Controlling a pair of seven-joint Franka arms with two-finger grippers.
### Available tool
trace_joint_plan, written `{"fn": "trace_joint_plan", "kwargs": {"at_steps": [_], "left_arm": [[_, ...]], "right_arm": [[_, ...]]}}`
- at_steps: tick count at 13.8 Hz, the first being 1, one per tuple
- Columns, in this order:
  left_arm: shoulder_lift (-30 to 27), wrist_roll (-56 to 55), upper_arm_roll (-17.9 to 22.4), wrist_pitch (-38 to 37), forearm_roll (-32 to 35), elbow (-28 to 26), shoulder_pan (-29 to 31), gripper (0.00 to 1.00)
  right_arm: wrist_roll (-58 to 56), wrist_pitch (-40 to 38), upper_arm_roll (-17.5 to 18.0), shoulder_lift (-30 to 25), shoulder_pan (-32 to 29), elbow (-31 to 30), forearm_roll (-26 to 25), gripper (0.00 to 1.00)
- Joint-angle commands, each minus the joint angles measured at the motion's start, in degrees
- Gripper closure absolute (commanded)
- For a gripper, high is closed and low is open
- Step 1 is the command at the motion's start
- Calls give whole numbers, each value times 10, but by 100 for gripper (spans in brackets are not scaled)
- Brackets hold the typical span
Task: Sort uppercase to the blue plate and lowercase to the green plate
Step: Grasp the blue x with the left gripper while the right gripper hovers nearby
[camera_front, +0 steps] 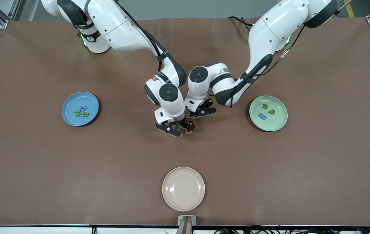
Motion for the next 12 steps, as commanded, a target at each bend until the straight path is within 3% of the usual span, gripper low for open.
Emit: {"fn": "trace_joint_plan", "kwargs": {"at_steps": [1,3,8,12], "left_arm": [[-48,7,-3,-4,5,-47,17,90],[-60,10,-16,-4,5,-65,34,90],[-108,54,-93,-5,5,-138,142,90],[-144,100,-180,-6,5,-206,272,90]], "right_arm": [[10,-2,-5,11,7,18,0,2],[10,-2,-5,11,7,18,0,2],[17,21,-5,30,7,32,1,2],[19,38,-5,43,7,40,0,3]]}}
